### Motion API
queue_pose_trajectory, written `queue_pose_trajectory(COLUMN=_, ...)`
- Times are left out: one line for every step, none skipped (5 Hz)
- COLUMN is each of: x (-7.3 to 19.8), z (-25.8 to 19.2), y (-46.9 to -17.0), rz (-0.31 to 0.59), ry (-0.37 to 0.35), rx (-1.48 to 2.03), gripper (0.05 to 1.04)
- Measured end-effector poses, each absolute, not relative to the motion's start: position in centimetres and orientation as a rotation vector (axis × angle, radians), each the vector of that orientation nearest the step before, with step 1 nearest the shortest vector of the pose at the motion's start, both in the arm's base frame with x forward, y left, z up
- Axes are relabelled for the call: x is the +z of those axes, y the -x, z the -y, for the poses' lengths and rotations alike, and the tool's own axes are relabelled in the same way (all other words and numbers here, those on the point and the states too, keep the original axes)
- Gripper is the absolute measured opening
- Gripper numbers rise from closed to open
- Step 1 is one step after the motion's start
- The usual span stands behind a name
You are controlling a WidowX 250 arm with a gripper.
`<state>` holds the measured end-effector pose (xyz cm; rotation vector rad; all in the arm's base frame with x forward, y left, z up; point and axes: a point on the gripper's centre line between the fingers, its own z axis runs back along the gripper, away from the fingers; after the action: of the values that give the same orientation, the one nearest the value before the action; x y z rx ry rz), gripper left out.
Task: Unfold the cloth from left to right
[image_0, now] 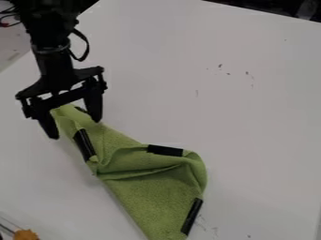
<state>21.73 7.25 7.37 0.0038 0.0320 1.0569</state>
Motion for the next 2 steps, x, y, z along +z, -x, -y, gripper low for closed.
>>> queue_pose_trajectory(x=6.4, z=-7.5, y=-21.7, rz=-0.055, ry=-0.054, rx=1.074, gripper=1.001)
queue_pose_trajectory(x=5.4, z=-7.3, y=-22.0, rz=-0.087, ry=-0.049, rx=1.052, gripper=1.001)
